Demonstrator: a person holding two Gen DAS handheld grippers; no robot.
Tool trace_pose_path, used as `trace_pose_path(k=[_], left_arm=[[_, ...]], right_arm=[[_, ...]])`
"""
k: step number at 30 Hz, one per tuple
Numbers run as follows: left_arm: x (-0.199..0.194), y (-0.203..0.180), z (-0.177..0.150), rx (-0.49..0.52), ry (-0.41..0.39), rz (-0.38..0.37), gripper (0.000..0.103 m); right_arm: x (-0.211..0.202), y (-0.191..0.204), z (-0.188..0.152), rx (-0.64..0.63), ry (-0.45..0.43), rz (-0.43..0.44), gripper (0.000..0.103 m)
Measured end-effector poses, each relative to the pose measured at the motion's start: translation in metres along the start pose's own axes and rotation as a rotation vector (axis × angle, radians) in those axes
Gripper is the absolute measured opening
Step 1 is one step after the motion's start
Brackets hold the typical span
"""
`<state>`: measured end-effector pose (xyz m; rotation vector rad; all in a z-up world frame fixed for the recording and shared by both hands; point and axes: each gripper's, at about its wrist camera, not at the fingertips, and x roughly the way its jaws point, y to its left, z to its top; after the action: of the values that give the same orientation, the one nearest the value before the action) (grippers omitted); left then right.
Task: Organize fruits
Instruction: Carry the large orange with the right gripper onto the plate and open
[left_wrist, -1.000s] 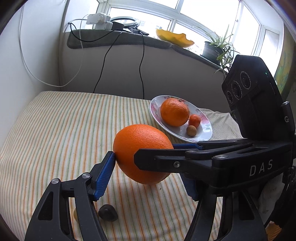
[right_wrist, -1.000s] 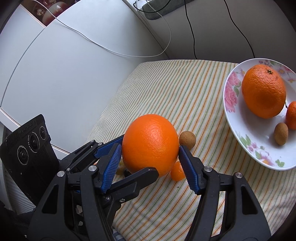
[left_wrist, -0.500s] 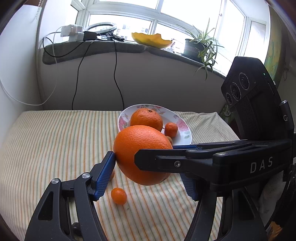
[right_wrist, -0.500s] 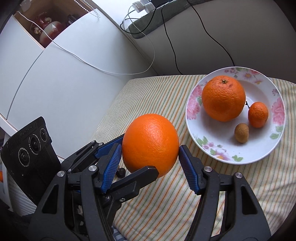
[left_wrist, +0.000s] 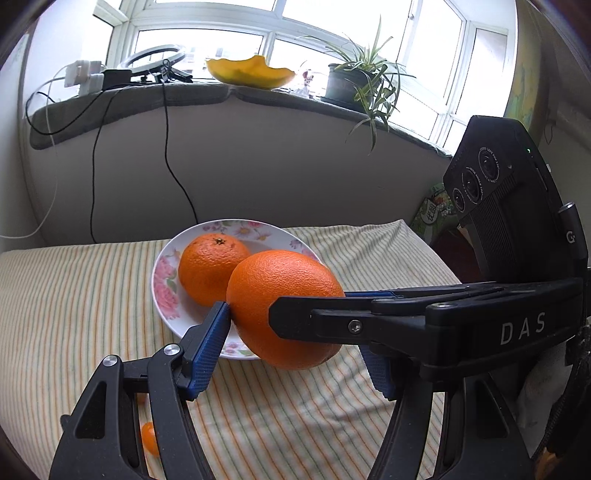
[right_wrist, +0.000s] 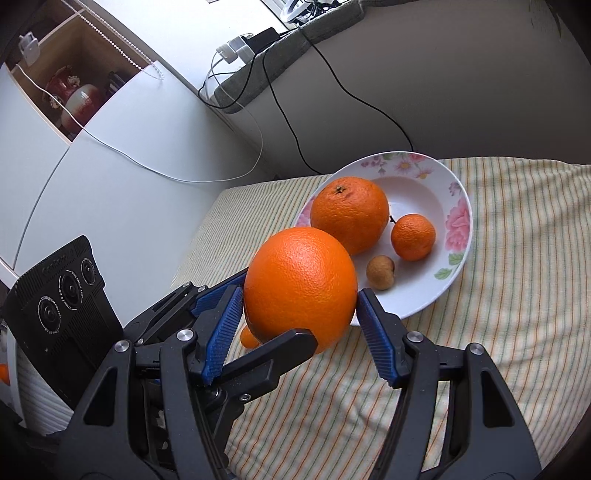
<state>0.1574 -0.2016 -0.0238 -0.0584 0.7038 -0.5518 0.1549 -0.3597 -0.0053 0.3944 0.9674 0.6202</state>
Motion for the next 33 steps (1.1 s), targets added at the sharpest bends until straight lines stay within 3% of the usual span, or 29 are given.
trace_pose_path(k=[17, 33], left_arm=[[0.043, -0.014, 0.014, 0.007, 0.03, -0.021, 0.067], [0.05, -0.009, 0.016, 0.005, 0.039, -0.014, 0.067]], right_arm=[[0.005, -0.044, 0.018, 0.056, -0.024, -0.037, 0.067], [0.015, -0.049, 0.026, 0.047, -0.019, -0.048, 0.067]])
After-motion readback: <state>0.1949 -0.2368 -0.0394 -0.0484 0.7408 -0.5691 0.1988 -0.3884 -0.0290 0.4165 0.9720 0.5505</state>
